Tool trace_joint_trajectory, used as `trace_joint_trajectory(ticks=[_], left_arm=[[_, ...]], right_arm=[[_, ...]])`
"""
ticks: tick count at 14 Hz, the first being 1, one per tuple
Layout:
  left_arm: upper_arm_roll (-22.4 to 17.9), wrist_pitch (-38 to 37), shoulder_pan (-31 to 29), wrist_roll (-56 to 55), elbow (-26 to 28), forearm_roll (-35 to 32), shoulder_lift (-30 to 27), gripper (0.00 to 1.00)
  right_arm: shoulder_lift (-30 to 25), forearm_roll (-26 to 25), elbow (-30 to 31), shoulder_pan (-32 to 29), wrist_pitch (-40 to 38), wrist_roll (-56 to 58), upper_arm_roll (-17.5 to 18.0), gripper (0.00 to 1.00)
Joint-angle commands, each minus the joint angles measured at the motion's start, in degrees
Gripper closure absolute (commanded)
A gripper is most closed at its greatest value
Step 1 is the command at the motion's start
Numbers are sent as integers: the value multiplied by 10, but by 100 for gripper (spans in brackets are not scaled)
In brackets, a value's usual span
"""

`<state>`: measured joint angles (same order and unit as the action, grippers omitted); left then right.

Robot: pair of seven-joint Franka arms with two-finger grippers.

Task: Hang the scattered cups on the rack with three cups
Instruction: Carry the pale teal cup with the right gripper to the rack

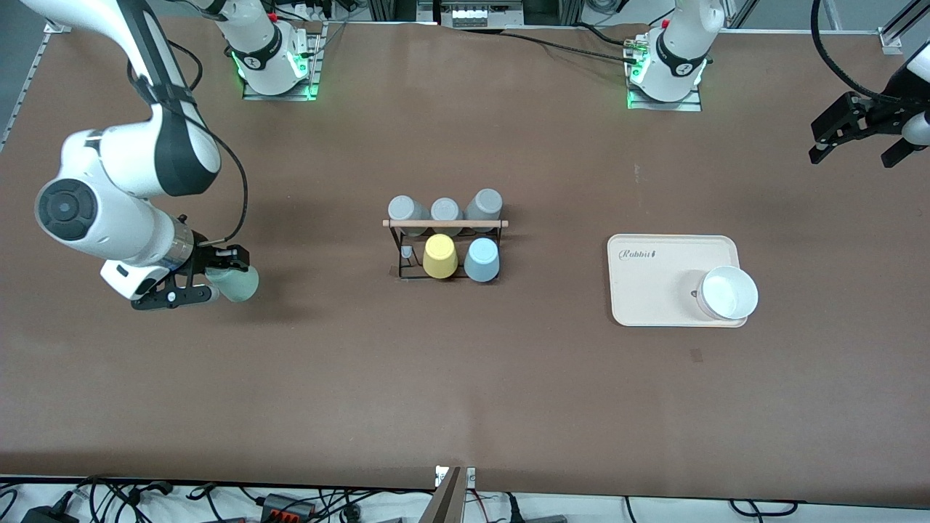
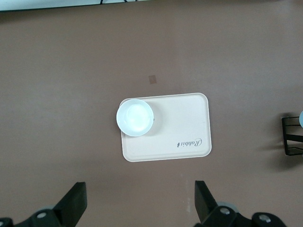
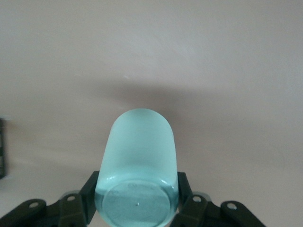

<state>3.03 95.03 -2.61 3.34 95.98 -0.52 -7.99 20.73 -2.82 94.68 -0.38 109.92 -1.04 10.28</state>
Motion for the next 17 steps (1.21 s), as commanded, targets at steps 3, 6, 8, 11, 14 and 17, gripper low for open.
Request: trace_joint_trajectory(ticks=[3,6,8,11,14,17], left_arm=[[4,3,-5,-4,4,0,-8,0],[1,7,-4,-4,1,1,-2,0],[1,8,-4,-5,-21,5,20,0],[0,-16,-3,-17,-93,7,72,0],[-1,-23,-4,-18,-101,7,80,0],[-1,-41,-5,-22,-98,8,79,0]], right_arm=[[65,18,-137,71,-79,-95,14,73],[80,28,-159,128,-69,-183,13,73],[102,33,-189,161,-70,-241,14,73],[120,33,-196,210,-47,-327,13,73],[128,38,-196,228,-38,-360,14,73],[142,39,-195,247,-40,-372,14,73]])
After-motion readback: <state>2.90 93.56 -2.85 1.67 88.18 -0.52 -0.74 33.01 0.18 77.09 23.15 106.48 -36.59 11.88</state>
